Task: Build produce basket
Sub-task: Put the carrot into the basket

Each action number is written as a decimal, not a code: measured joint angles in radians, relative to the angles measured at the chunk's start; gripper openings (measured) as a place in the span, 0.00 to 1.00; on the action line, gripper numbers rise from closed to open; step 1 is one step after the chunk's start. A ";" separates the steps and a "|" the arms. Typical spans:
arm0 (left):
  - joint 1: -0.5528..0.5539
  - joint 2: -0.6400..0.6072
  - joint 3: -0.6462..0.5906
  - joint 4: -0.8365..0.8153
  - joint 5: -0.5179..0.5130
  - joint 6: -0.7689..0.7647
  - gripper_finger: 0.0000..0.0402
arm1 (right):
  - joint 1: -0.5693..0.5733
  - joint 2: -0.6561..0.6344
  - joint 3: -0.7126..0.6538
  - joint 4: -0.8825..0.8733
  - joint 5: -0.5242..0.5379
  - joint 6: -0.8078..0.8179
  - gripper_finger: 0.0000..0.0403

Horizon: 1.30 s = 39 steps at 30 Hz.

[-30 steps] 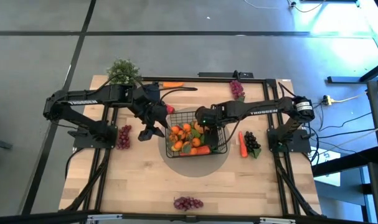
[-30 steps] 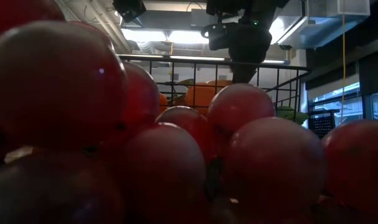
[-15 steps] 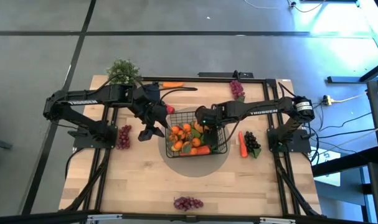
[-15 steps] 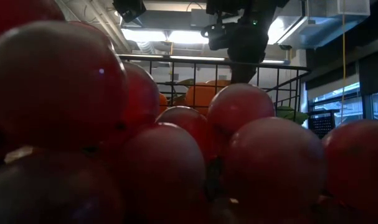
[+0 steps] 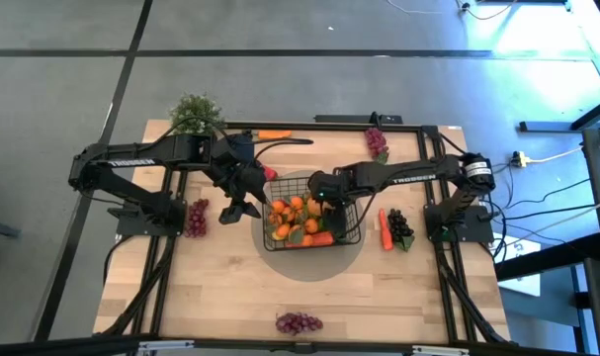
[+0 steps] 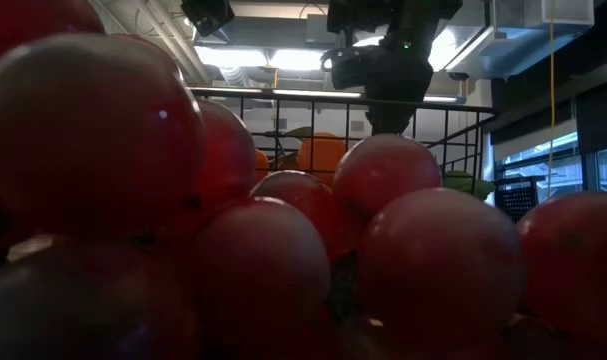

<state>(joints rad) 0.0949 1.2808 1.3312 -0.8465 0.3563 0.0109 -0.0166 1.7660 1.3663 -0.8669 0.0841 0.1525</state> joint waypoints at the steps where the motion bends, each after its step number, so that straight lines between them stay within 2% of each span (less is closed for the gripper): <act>1: 0.000 0.000 0.000 -0.001 0.000 0.000 0.52 | 0.000 0.005 0.000 0.004 -0.006 0.001 0.64; 5: 0.000 0.000 0.000 -0.004 0.000 0.000 0.52 | 0.000 0.018 0.000 0.000 -0.014 0.026 0.64; 10: 0.000 0.000 0.000 -0.009 0.000 0.000 0.52 | -0.003 0.019 0.029 -0.058 -0.081 0.021 0.64; 19: 0.000 0.000 0.000 -0.025 0.000 0.000 0.52 | -0.015 0.019 0.201 -0.258 -0.078 0.031 0.64; 27: 0.001 -0.011 0.000 -0.038 -0.007 -0.009 0.52 | -0.015 0.013 0.344 -0.416 -0.061 0.131 0.64; 34: 0.020 -0.062 0.001 -0.049 -0.089 -0.036 0.52 | -0.015 -0.106 0.370 -0.535 0.060 0.229 0.64; 39: 0.049 -0.102 0.003 -0.045 -0.096 -0.066 0.52 | -0.015 -0.216 0.336 -0.622 0.065 0.424 0.64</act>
<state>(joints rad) 0.1436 1.1784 1.3346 -0.8918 0.2599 -0.0555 -0.0316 1.5502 1.7018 -1.4892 0.1493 0.5766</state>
